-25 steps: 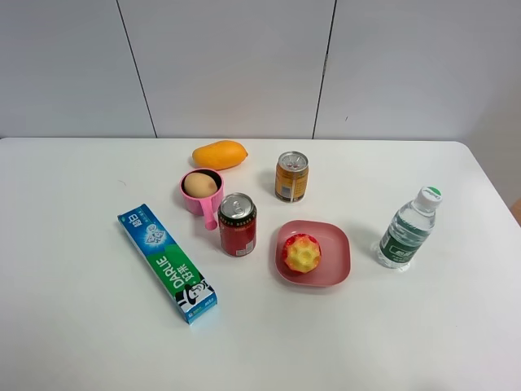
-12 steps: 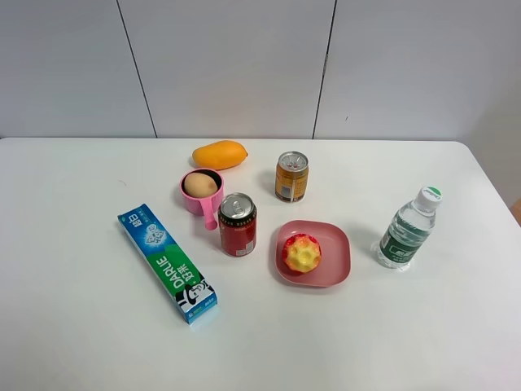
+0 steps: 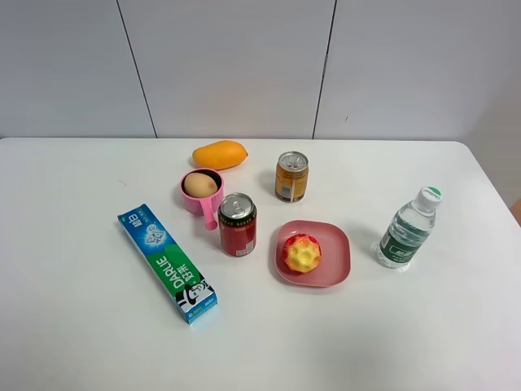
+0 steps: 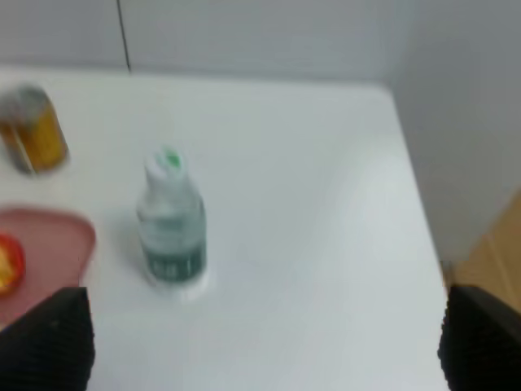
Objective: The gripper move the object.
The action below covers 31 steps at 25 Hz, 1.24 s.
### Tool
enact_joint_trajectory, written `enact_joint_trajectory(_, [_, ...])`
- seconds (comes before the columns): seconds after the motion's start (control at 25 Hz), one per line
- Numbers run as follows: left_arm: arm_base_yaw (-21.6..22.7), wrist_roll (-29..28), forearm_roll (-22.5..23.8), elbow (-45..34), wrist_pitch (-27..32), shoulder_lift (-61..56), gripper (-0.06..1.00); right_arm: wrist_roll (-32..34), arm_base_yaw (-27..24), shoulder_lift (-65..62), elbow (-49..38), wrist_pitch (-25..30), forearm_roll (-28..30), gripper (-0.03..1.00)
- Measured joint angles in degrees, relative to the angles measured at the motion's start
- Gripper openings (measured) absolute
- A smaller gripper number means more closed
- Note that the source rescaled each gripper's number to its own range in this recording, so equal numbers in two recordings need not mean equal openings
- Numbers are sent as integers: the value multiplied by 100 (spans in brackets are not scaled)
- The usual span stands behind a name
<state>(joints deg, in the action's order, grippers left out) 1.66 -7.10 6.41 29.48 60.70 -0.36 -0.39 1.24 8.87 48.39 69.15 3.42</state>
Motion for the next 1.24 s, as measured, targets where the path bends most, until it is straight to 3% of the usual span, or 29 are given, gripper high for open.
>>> enact_joint_trajectory(0.2, [0,0,0,0,0,0,100,-2,-66,-690,-1138,-460,-154,97])
enact_joint_trajectory(0.44, [0,0,0,0,0,0,100,-35,-49,-905,-1780,-448,-401,97])
enact_joint_trajectory(0.64, [0,0,0,0,0,0,100,-40,-49,-905,-1940,-732,-413,97])
enact_joint_trajectory(1.24, [0,0,0,0,0,0,100,-40,-49,-905,-1976,-816,-430,97])
